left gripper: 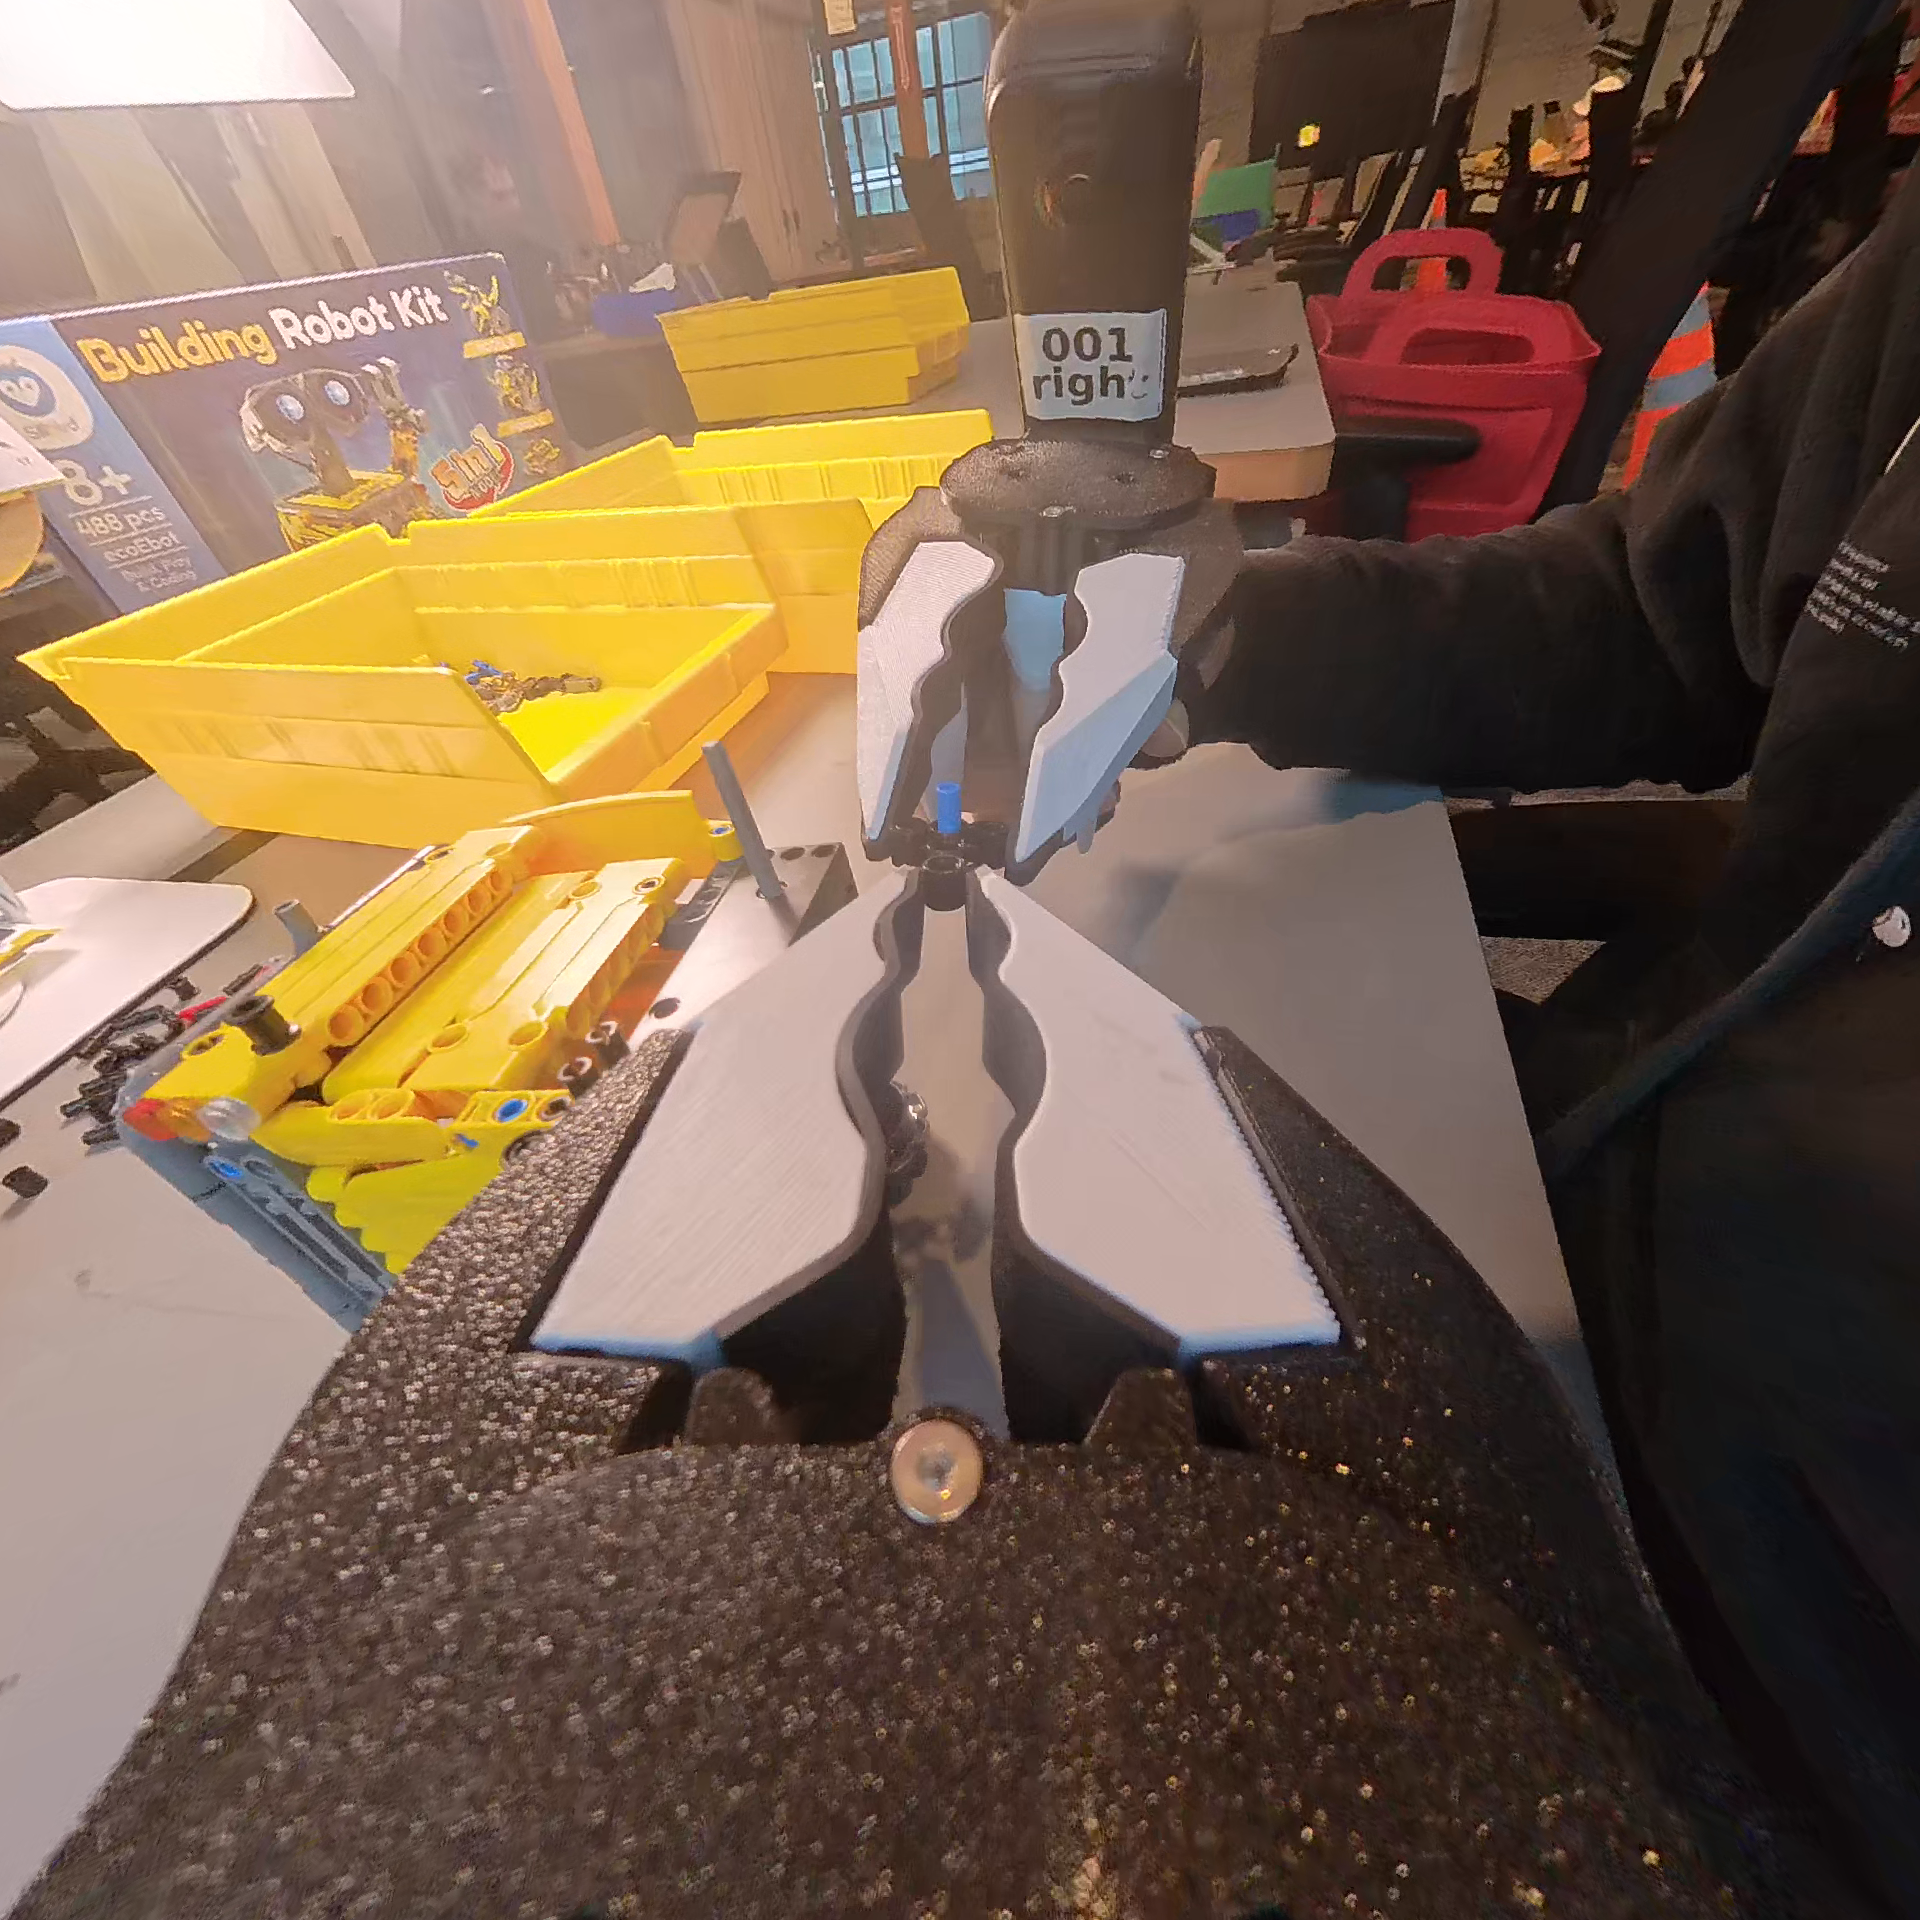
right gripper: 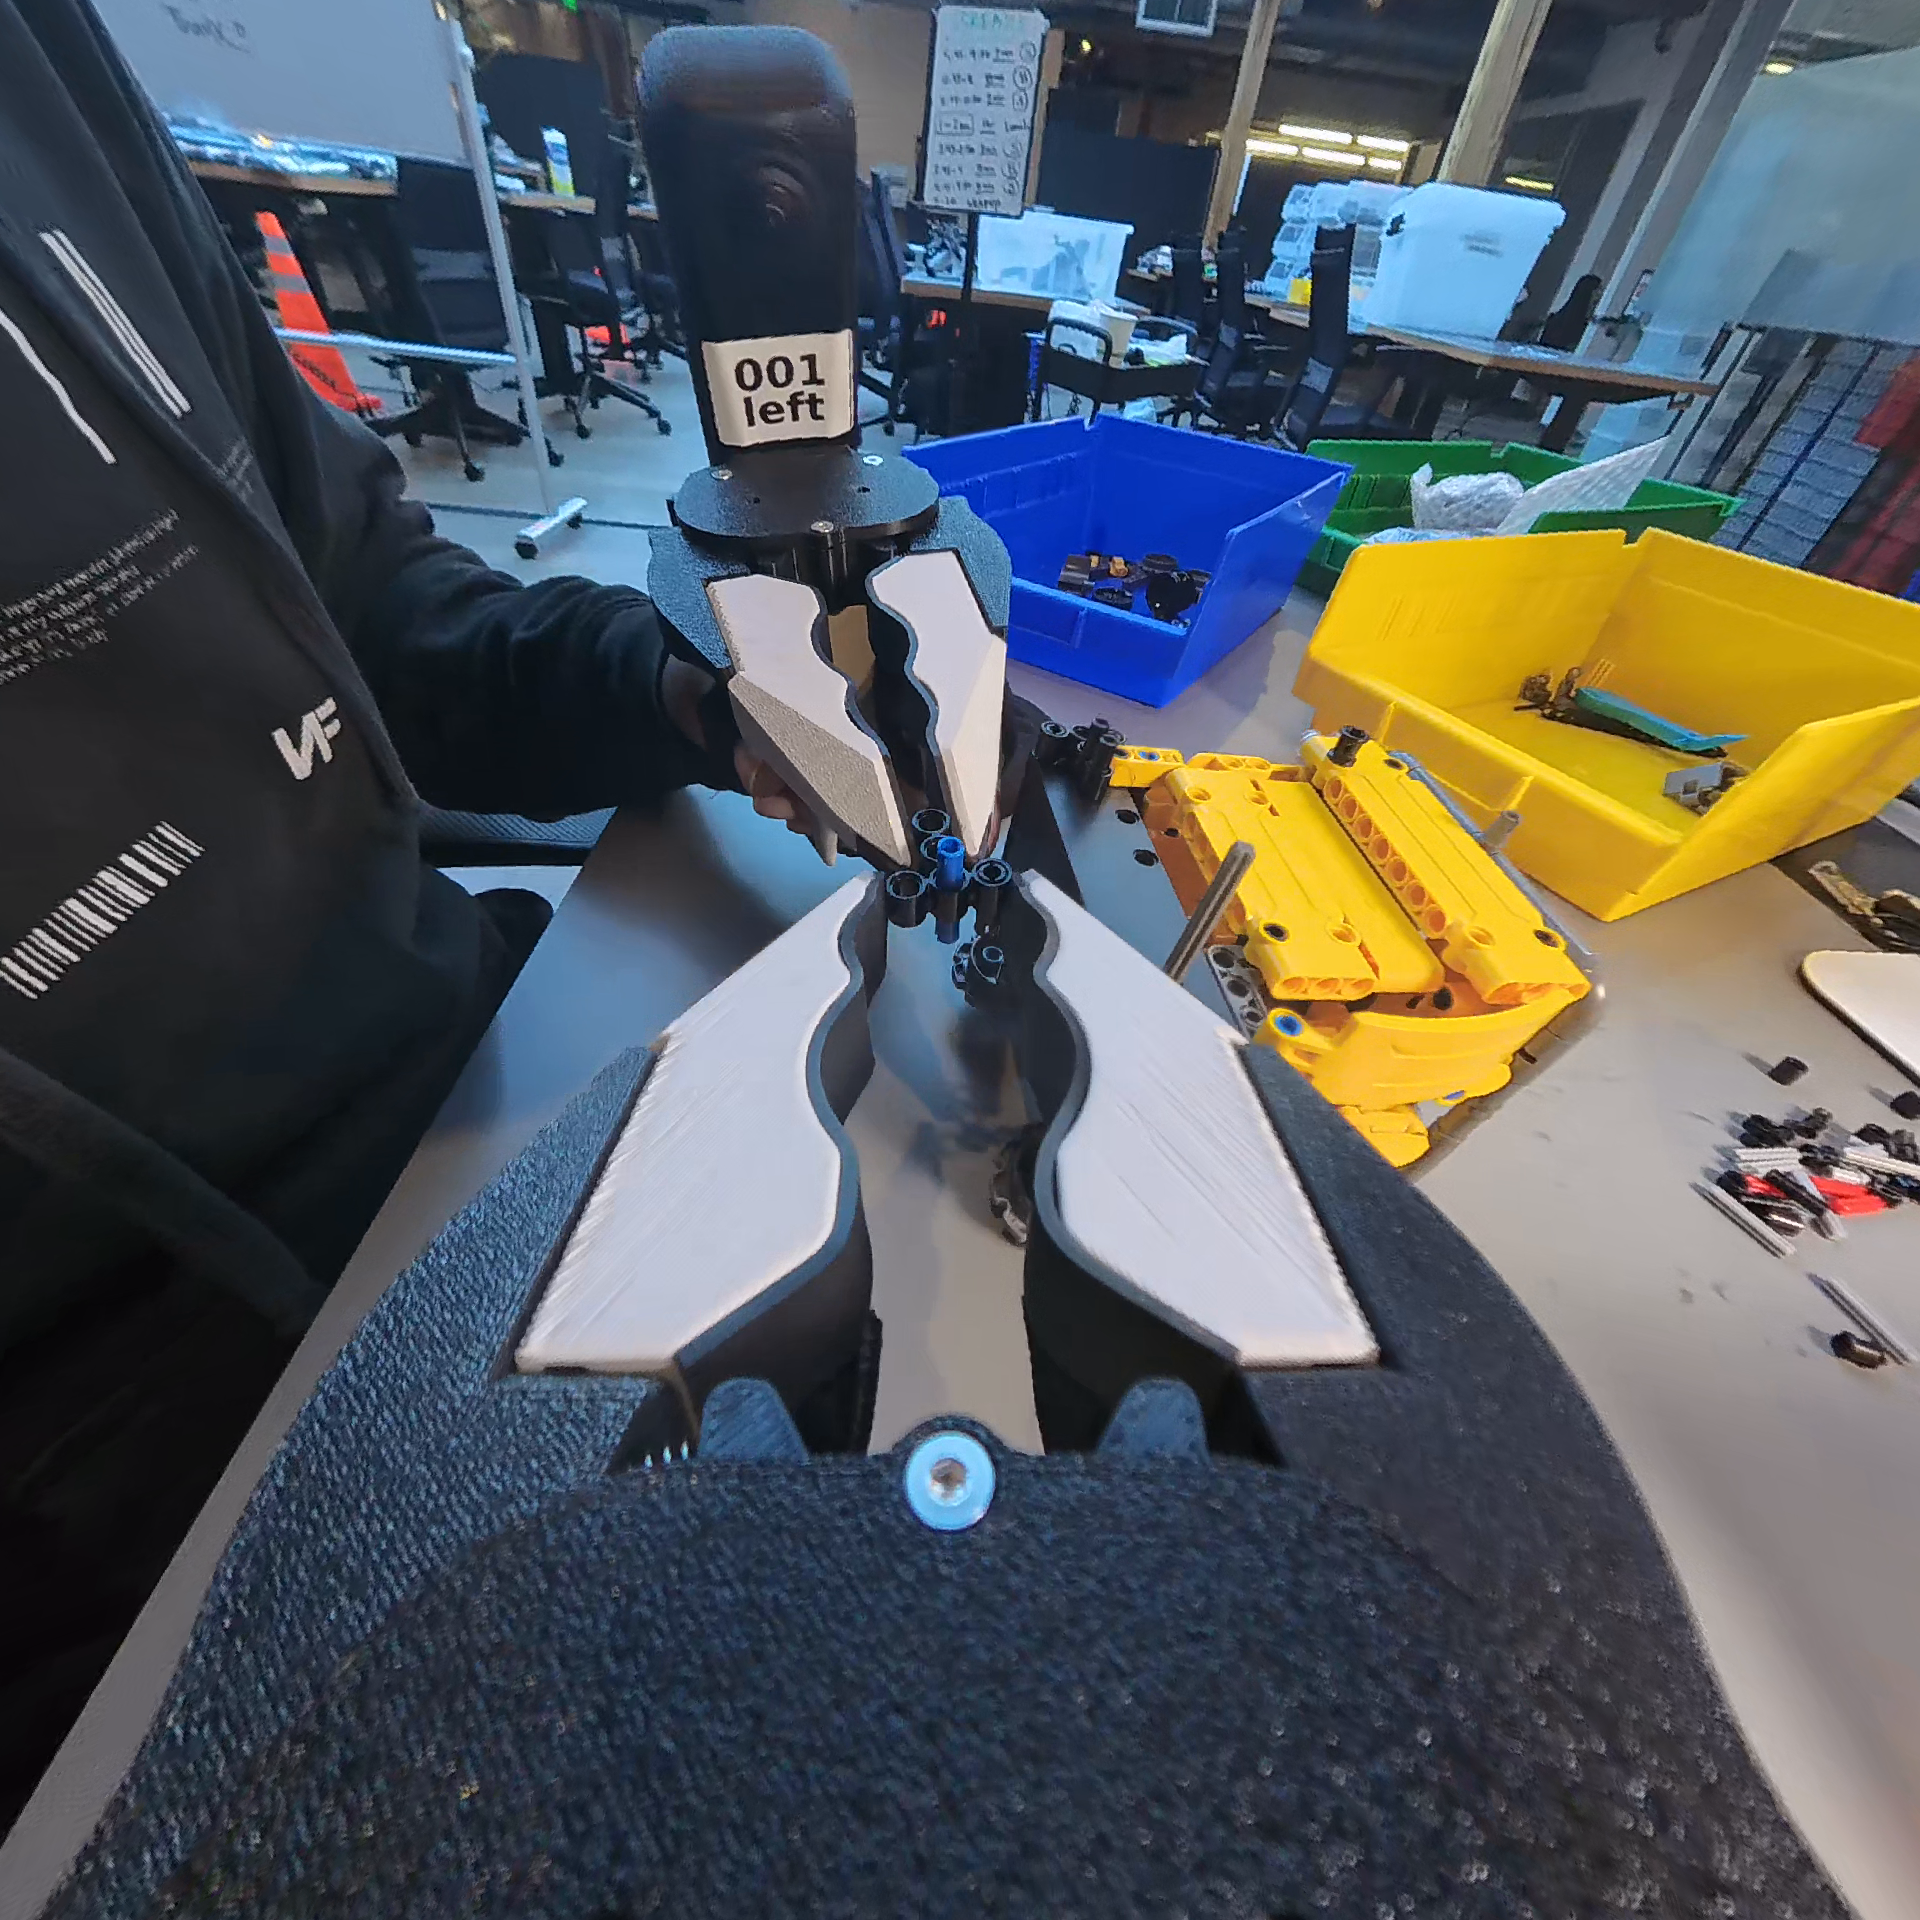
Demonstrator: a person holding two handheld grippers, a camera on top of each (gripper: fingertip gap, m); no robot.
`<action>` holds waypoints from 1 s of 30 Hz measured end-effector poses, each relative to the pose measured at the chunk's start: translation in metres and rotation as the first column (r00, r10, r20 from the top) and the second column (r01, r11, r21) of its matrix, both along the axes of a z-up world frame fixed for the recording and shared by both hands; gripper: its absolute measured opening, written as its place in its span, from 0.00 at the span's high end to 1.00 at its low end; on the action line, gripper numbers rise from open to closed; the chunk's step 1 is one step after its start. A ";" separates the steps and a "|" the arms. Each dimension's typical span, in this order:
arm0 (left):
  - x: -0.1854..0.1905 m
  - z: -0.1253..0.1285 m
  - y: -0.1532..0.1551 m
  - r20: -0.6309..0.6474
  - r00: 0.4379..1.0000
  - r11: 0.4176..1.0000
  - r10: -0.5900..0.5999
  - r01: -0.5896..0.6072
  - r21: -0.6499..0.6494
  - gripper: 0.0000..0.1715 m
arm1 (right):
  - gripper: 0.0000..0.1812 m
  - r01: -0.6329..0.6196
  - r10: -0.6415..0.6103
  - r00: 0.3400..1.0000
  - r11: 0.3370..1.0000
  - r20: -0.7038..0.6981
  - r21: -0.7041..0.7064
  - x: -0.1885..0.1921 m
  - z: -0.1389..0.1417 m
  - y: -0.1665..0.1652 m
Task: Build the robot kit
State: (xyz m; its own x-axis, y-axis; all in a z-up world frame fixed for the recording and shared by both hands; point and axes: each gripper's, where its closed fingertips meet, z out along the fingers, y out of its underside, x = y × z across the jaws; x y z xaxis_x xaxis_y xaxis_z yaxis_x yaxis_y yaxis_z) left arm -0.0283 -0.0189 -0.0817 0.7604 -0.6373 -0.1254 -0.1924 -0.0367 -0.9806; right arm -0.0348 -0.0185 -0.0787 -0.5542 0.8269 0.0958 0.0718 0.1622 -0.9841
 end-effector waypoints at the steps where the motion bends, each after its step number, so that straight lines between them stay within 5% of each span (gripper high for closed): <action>1: 0.000 0.001 0.001 -0.004 1.000 1.000 0.003 -0.003 0.003 0.97 | 0.87 0.000 0.000 1.000 1.000 -0.001 -0.003 0.000 0.001 0.001; 16: -0.002 0.011 0.009 0.007 1.000 1.000 -0.002 0.002 0.027 0.97 | 0.87 -0.058 0.058 0.998 0.998 -0.010 -0.013 0.000 0.014 0.010; 24: 0.002 -0.004 0.008 0.007 1.000 1.000 -0.002 0.002 0.012 0.97 | 0.88 -0.079 0.079 0.996 0.997 0.033 -0.025 0.005 -0.001 0.012; 30: -0.002 -0.014 -0.006 -0.012 0.999 0.999 -0.036 0.036 -0.019 0.97 | 1.00 -0.122 0.119 0.992 0.991 0.052 0.057 0.010 -0.015 0.002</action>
State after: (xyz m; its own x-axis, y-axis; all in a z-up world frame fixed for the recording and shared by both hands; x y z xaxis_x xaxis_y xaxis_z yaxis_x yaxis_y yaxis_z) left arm -0.0303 -0.0250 -0.0956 0.7351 -0.6667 -0.1226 -0.2062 -0.0477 -0.9774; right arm -0.0246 -0.0168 -0.0933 -0.6544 0.7476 0.1133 0.0959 0.2307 -0.9683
